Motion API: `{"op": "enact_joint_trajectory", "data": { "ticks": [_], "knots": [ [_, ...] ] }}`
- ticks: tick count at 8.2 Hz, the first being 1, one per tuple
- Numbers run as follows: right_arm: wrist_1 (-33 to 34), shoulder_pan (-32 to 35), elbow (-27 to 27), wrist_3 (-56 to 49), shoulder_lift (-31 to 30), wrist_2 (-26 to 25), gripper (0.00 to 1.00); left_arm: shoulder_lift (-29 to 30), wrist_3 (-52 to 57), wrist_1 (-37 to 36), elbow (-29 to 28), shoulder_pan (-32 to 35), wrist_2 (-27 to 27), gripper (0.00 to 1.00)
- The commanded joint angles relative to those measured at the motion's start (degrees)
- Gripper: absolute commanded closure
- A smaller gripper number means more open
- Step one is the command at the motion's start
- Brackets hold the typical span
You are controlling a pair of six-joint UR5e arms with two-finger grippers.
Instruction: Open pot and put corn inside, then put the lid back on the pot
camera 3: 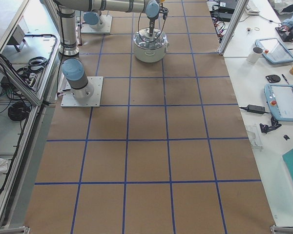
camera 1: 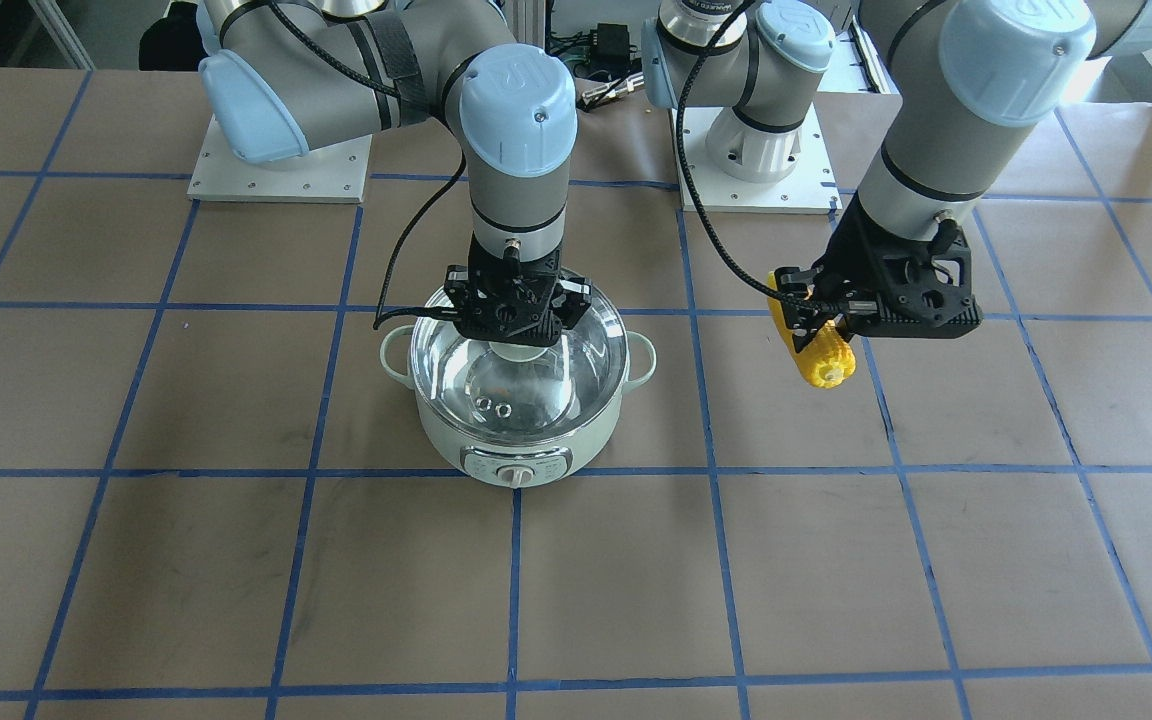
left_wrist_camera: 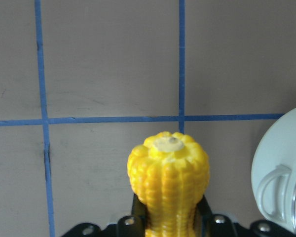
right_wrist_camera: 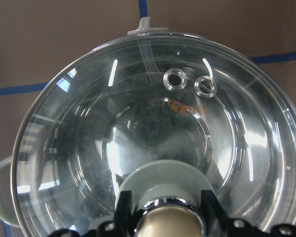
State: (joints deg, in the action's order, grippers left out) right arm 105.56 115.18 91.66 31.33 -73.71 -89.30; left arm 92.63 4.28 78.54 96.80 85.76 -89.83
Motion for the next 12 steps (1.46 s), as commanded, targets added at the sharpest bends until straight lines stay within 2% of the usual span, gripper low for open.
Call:
{"op": "enact_joint_trajectory", "data": {
  "ticks": [1, 3, 4, 7, 8, 9, 10, 11, 12],
  "knots": [
    [-0.96, -1.08, -1.12, -0.48, -0.90, 0.00, 0.60, 0.00, -3.23, 0.90, 0.05, 5.11, 0.18, 1.00],
    [-5.51, -2.93, -2.54, -2.67, -5.63, 0.01, 0.60, 0.09, -3.05, 1.69, 0.14, 5.82, 0.53, 1.00],
    [-5.63, -4.16, -2.63, -3.99, -6.87, 0.00, 0.60, 0.18, -2.79, 6.14, 0.14, 6.52, 0.97, 1.00],
    [-7.64, -9.25, -3.06, -10.03, -8.46, 0.01, 0.60, 2.62, -5.58, 6.19, -0.21, 14.50, 1.06, 1.00],
    [-8.61, -12.14, -3.59, -13.89, -9.60, 0.00, 0.60, 3.68, -6.03, 4.44, -0.82, 16.35, 1.23, 1.00],
    [-10.36, -17.04, -3.77, -19.93, -10.30, -0.17, 0.59, 4.82, -6.12, 3.47, -1.52, 17.15, 4.71, 1.00],
    [-11.85, -22.48, -3.94, -27.56, -11.35, -0.17, 0.59, 5.45, -6.12, 2.85, -1.70, 17.86, 5.79, 1.00],
    [-12.65, -25.93, -3.95, -31.38, -11.63, -0.09, 0.59, 5.45, -6.12, 2.58, -2.23, 19.17, 6.07, 1.00],
    [-12.83, -26.75, -3.86, -33.07, -11.54, -0.08, 0.59, 5.63, -6.12, 2.58, -2.75, 19.79, 9.03, 1.00]
  ]
}}
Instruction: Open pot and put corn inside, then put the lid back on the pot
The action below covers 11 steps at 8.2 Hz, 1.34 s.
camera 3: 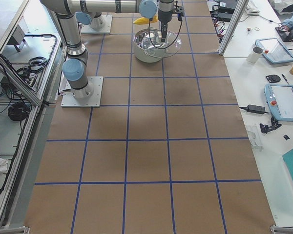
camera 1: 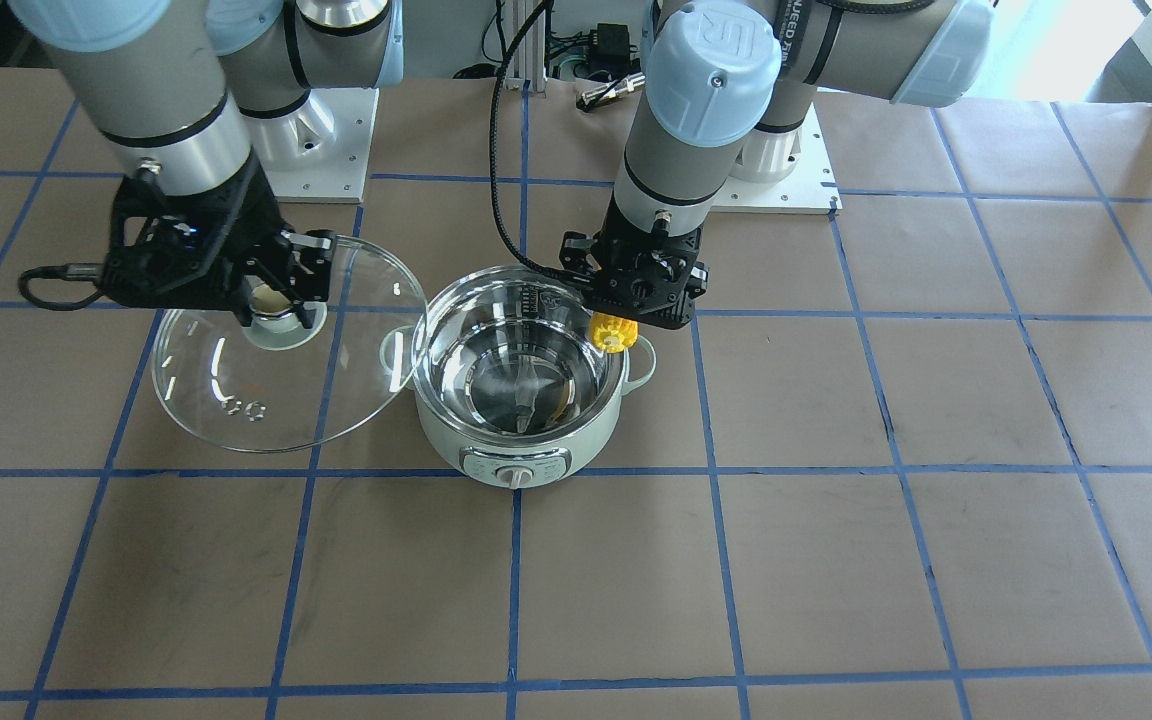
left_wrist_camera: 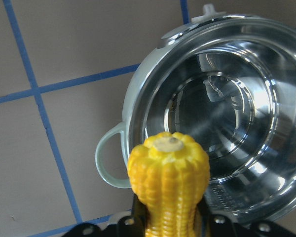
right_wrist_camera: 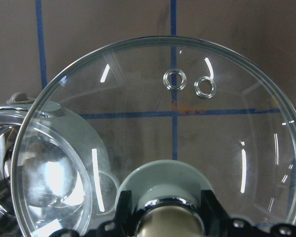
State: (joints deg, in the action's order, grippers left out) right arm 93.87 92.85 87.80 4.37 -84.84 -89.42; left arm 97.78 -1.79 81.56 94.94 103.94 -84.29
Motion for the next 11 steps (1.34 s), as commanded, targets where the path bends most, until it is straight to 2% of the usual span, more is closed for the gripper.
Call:
{"op": "enact_joint_trajectory", "data": {
  "ticks": [1, 4, 8, 9, 10, 11],
  "knots": [
    [-1.14, -4.43, 0.00, -6.13, -0.50, 0.03, 0.59, 1.18, 0.03, -0.96, -1.60, 2.14, 6.30, 1.00],
    [-1.23, -4.43, 0.09, -6.13, -0.50, 0.03, 0.59, 7.14, 0.21, -6.84, -1.95, 4.86, 6.33, 1.00],
    [-1.14, -4.43, 0.09, -6.13, -0.42, 0.03, 0.59, 9.97, 0.30, -7.38, -3.00, 5.22, 6.42, 1.00],
    [-1.14, -4.43, 0.09, -6.13, -0.41, 0.03, 0.59, 10.50, 0.30, -7.38, -3.44, 5.22, 6.16, 0.80],
    [-1.14, -4.43, 0.09, -6.13, -0.41, 0.03, 0.59, 10.94, 0.65, -7.47, -3.80, 5.31, 5.90, 0.06],
    [-1.06, -4.43, 0.18, -6.13, -0.41, 0.03, 0.60, 11.03, 0.74, -7.38, -4.06, 5.22, 5.72, 0.00]
  ]
}}
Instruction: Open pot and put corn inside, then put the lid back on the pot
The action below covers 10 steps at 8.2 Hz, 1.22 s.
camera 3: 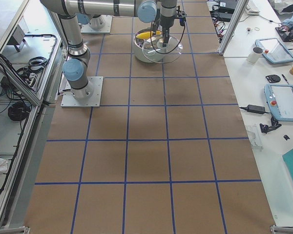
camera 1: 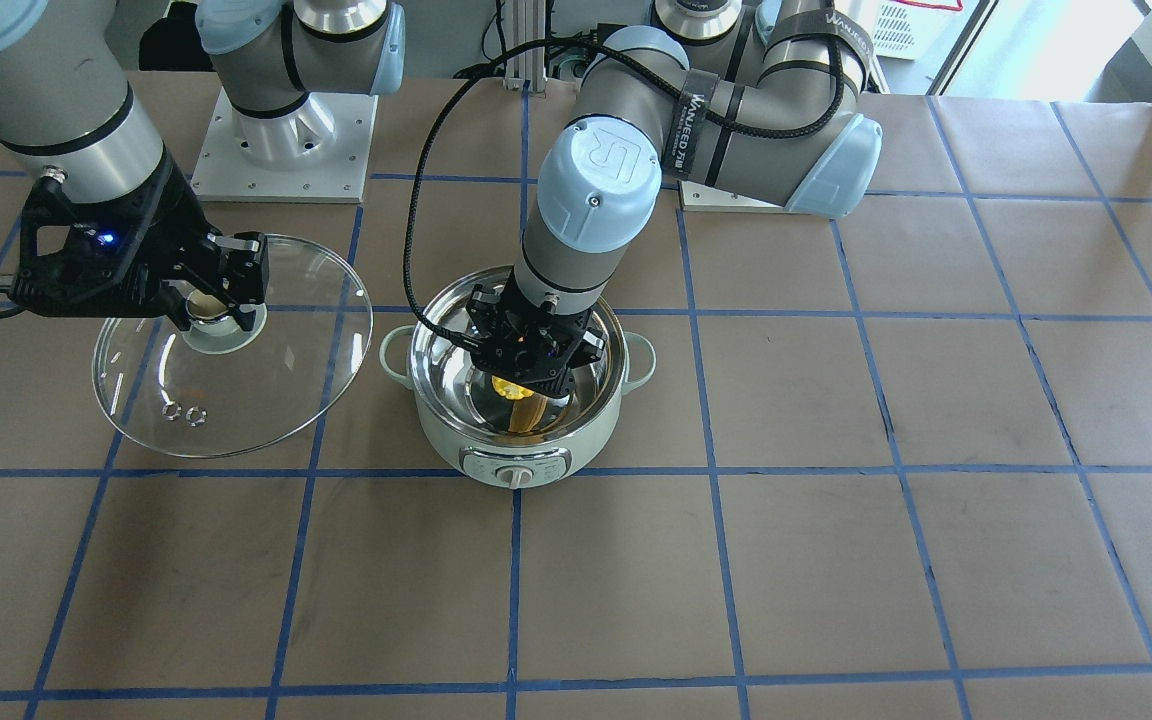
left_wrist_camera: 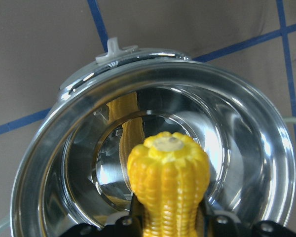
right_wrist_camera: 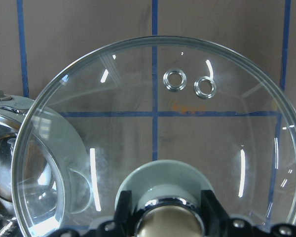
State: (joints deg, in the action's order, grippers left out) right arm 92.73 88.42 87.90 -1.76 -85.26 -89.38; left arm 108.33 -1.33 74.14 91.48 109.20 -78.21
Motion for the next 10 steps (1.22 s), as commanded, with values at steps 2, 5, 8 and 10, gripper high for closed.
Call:
{"op": "enact_joint_trajectory", "data": {
  "ticks": [2, 5, 8, 10],
  "knots": [
    [-1.31, 0.00, -0.09, 0.00, -0.17, -0.09, 0.60, 0.39, 0.36, 1.52, -3.48, -0.04, -1.84, 0.00],
    [-1.06, 0.00, -0.18, -0.09, -0.43, 0.00, 0.60, 0.74, 2.02, 7.58, -10.25, -1.35, -10.45, 0.00],
    [-1.23, 0.00, -0.18, -0.09, -0.52, -0.09, 0.60, 0.13, 4.21, 9.95, -13.96, -11.24, -12.84, 0.00],
    [-1.15, 0.00, -0.09, -0.18, -0.52, -0.09, 0.60, -2.15, 9.05, 12.41, -13.96, -19.16, -12.93, 0.00]
  ]
}}
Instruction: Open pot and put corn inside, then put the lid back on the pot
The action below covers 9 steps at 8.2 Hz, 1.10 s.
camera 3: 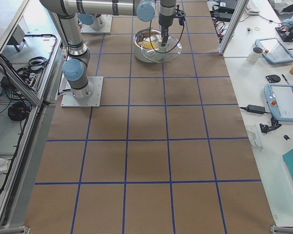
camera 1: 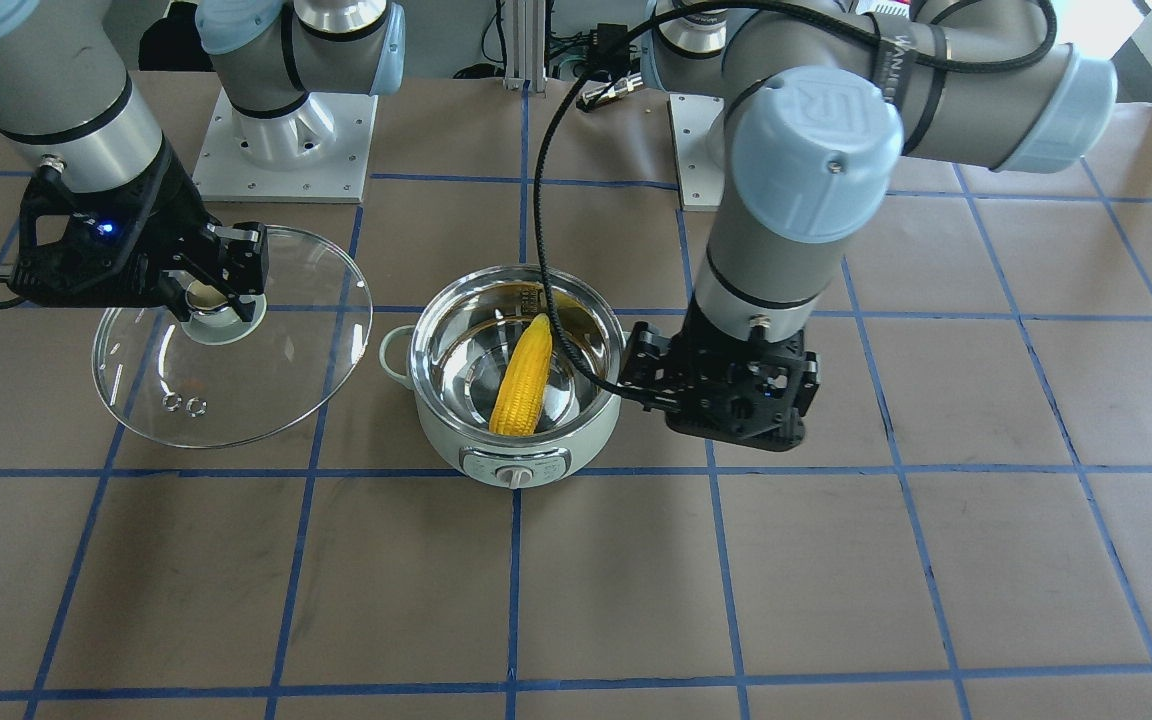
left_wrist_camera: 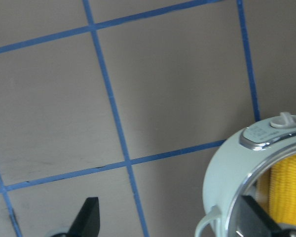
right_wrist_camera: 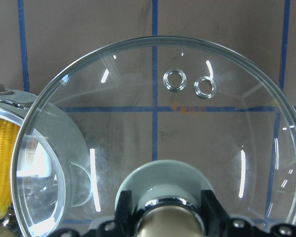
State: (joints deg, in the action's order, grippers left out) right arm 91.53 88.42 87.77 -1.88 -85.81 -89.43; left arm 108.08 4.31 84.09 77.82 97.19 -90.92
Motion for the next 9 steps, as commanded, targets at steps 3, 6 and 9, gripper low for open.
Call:
{"op": "enact_joint_trajectory", "data": {
  "ticks": [3, 6, 9],
  "knots": [
    [0.49, 0.09, 0.04, 0.04, 0.46, 0.22, 0.60, -5.77, 3.42, 2.66, -0.30, -9.39, -0.23, 0.00],
    [0.49, 0.17, 0.04, 0.91, 0.73, 0.05, 0.60, -6.38, 3.24, 2.22, -0.12, -9.30, -0.05, 0.00],
    [0.84, 6.99, -0.14, 9.93, 1.17, 0.14, 0.60, -8.23, 3.24, 2.05, 0.76, -9.30, -1.89, 0.00]
  ]
}}
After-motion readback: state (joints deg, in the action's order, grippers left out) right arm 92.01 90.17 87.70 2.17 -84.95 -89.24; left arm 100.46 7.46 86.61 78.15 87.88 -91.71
